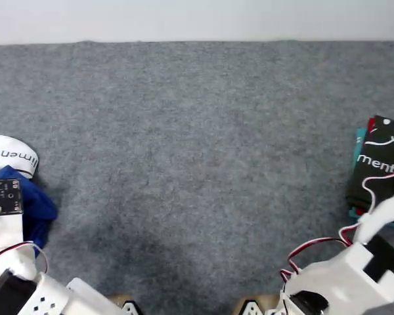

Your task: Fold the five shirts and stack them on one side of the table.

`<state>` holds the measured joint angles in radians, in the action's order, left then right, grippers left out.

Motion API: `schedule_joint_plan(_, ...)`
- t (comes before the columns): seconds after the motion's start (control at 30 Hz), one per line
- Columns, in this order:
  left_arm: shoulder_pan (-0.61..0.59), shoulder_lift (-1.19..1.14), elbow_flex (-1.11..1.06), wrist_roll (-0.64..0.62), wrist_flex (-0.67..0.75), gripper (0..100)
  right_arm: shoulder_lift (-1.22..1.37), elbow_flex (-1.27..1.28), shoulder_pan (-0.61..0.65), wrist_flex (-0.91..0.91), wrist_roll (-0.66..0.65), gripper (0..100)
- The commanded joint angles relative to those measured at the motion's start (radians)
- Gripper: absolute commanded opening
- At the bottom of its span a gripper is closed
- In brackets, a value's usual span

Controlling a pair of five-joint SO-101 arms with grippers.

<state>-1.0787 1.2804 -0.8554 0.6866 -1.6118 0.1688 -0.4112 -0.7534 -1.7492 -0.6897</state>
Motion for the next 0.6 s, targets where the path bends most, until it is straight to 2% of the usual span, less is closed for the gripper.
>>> schedule_joint_plan(0.0, 0.009, 0.005, 0.058, 0.0, -0.014, 2, -0.088, -0.014, 0.008, -0.048, 0.037, 1.0)
schedule_joint_plan(0.1, 0.009, -0.003, 0.061, 0.002, -0.012, 2, -0.156, 0.063, 0.007, -0.047, 0.124, 0.8)
schedule_joint_plan(0.23, 0.008, -0.003, 0.058, 0.063, 0.005, 2, -0.252, 0.199, 0.044, -0.047, 0.13, 0.9)
schedule_joint_plan(0.4, -0.005, -0.006, 0.051, 0.101, 0.066, 15, -0.389, 0.397, 0.102, -0.045, 0.135, 0.9)
schedule_joint_plan(0.57, -0.002, -0.028, 0.033, 0.106, 0.066, 20, -0.495, 0.621, 0.17, -0.045, 0.135, 0.9)
